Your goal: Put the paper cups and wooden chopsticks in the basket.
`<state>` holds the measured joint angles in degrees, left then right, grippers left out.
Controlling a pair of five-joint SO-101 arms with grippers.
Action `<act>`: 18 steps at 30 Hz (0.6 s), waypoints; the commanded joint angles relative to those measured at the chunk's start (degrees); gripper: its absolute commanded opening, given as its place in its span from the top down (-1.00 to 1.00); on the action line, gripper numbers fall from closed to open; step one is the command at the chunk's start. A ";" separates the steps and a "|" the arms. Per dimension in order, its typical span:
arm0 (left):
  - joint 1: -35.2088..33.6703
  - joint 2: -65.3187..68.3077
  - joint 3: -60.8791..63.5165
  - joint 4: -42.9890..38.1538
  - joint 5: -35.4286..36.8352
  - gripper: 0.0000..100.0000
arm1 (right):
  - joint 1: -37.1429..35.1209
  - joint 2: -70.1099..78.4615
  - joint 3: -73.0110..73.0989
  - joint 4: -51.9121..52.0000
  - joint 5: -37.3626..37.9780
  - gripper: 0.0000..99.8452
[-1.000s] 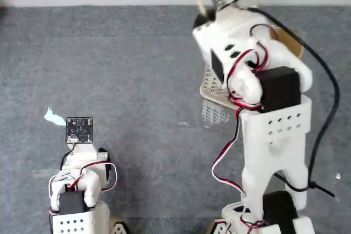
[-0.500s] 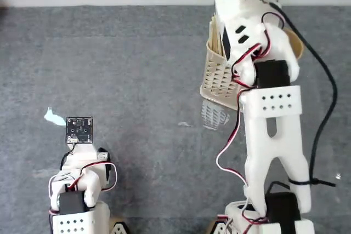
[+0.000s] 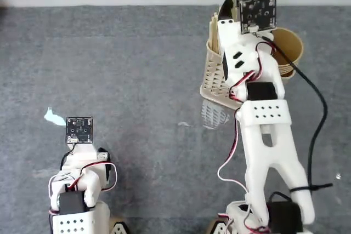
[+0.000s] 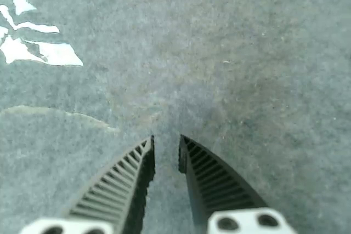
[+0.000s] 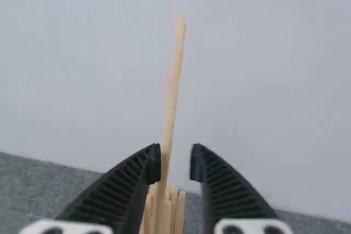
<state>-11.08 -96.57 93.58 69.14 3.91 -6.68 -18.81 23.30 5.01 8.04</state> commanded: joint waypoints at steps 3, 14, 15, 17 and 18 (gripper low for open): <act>-0.18 -0.18 -0.40 -1.32 -0.79 0.85 | 0.22 -8.84 -0.70 4.88 -0.26 0.63; -0.09 -0.18 -0.40 -1.32 -0.79 0.85 | -3.30 -25.27 -0.35 32.66 -0.44 0.95; -0.09 -0.18 -0.40 -1.85 -0.79 0.85 | -3.82 -26.33 -0.35 35.21 -0.44 0.95; -0.09 -0.18 0.04 -3.08 -0.53 0.85 | -4.53 -28.35 -0.35 40.31 -0.53 0.95; -0.09 -0.18 0.57 -3.78 -0.53 0.85 | -4.53 -29.23 -0.35 42.77 -1.05 0.95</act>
<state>-11.08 -96.57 93.76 67.74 3.91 -10.37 -44.04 23.38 41.49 8.04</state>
